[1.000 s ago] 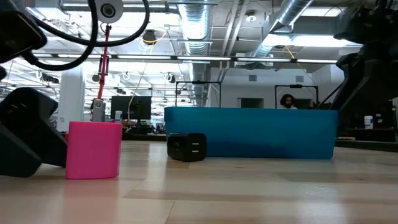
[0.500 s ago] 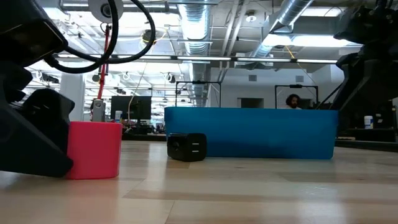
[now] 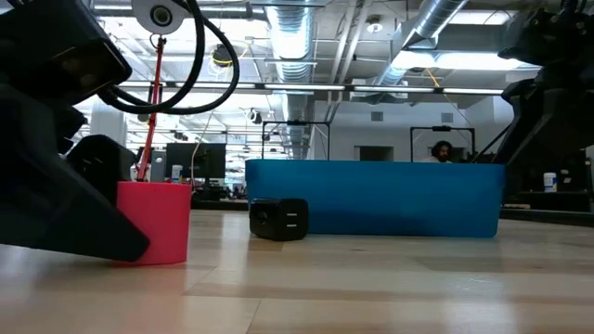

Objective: Pick and place items into bin
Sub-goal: Put the pink charger adapter into the yellow basket

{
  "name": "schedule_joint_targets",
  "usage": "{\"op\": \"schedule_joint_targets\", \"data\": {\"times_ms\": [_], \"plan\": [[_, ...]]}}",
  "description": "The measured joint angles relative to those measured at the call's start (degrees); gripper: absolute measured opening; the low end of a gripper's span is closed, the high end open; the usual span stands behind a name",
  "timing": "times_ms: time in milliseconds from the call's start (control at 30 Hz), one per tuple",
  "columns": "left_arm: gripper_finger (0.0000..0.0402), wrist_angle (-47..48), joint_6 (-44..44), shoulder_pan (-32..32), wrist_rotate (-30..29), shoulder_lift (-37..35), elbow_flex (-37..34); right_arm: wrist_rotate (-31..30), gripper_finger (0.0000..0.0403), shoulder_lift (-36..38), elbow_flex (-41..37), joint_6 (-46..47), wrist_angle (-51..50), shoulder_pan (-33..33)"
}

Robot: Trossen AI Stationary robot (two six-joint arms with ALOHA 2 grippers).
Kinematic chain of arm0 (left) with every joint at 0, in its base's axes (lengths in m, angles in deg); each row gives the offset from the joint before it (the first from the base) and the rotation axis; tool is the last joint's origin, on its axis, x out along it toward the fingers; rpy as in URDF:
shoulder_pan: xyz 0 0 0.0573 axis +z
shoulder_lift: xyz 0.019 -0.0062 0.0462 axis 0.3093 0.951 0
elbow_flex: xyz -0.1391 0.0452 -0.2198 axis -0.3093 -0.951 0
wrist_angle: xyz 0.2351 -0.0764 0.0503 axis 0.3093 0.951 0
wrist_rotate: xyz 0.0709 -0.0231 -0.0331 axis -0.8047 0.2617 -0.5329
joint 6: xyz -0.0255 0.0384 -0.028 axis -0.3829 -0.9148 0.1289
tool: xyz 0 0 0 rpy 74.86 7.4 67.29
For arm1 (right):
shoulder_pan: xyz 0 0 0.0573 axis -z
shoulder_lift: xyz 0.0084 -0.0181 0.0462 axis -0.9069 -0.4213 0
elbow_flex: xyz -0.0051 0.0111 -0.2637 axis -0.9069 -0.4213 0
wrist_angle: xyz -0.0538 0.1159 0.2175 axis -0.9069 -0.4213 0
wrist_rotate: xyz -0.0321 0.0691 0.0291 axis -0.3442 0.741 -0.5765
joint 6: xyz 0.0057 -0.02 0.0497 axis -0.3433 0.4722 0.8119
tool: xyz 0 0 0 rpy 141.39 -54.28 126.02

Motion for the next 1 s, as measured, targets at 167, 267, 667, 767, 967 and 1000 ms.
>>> {"op": "schedule_joint_targets", "data": {"times_ms": [167, 267, 667, 767, 967, 1000], "plan": [[0.0291, -1.8, -2.3, 0.7, 0.7, 0.1, 0.0, 0.0, 0.0164, 0.0, 0.0, 0.0, 0.0, 0.0], [0.0291, -2.0, -2.4, 1.1, 1.2, 0.0, 0.0, 0.0, 0.0164, 0.0, 0.0, 0.0, 0.0, 0.0], [0.0277, -2.1, -4.0, 1.4, 1.4, 0.0, 0.0, 0.0, 0.0164, 0.0, 0.0, 0.0, 0.0, 0.0], [0.0245, -1.9, -4.7, 1.4, 1.1, 0.0, 0.0, 0.0, 0.0165, 0.0, 0.0, -0.1, 0.0, 0.0], [0.0157, -1.9, -4.7, 1.4, 0.8, 0.0, 0.0, 0.0, 0.0166, 0.0, 0.0, -0.4, 0.0, 0.0], [0.0145, -1.9, -4.7, 1.4, 0.8, 0.0, 0.0, 0.0, 0.0166, 0.0, 0.0, -0.4, 0.0, 0.0]]}}
